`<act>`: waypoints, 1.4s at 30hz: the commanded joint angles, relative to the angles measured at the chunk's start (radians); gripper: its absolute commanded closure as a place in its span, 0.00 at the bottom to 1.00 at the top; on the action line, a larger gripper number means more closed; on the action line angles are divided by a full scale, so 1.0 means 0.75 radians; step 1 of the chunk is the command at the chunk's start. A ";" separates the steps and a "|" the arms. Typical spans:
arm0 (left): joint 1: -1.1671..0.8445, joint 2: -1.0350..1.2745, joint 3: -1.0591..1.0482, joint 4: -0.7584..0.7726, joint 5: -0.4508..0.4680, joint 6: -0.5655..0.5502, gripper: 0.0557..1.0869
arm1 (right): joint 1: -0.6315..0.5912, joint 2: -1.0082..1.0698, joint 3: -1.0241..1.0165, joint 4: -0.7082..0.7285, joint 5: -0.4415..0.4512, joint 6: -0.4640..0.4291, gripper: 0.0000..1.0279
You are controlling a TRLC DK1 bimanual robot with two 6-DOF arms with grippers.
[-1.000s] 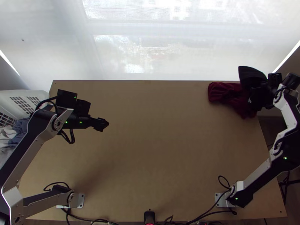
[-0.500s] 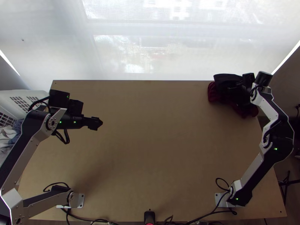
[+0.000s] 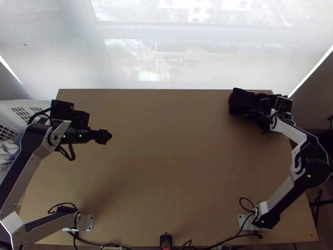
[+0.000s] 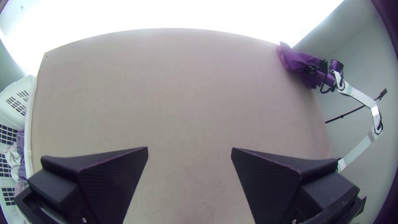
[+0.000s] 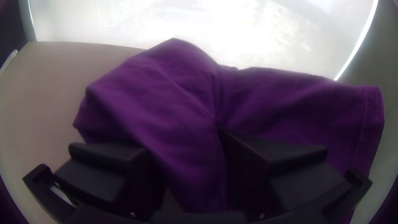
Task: Fold the t-shirt
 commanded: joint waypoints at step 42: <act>0.017 -0.175 -0.032 0.029 -0.056 0.024 0.05 | 0.029 -0.085 0.197 -0.084 0.204 0.074 0.04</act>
